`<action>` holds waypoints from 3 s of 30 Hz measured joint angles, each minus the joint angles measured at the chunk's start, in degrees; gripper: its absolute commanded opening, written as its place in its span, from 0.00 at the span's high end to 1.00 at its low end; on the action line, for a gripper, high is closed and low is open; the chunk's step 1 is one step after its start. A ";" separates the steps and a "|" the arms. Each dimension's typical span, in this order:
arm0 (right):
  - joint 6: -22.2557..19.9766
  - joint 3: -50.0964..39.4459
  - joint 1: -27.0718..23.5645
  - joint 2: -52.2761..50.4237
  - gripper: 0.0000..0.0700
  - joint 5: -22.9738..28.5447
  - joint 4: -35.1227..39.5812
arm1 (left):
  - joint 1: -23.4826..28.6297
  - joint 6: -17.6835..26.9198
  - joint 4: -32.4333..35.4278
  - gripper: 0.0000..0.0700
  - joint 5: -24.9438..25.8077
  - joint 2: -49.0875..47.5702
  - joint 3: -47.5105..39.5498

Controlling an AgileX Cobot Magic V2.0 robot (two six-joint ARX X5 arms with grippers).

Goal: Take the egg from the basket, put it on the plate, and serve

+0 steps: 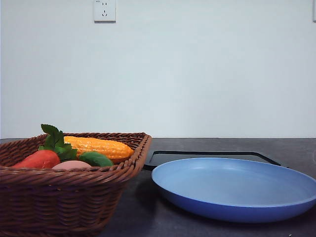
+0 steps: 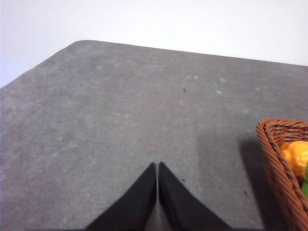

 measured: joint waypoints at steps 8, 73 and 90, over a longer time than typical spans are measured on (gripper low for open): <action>1.78 0.00 0.00 0.00 1.00 0.00 0.69 | 0.00 -5.00 0.54 1.00 0.40 0.00 0.00; 11.31 33.29 0.00 55.89 0.70 -16.81 -29.78 | -21.82 -8.17 -20.28 0.87 36.37 55.87 37.70; 11.41 33.29 4.29 73.09 0.66 -16.33 -16.94 | -24.68 -8.09 -20.35 0.49 36.39 55.91 37.70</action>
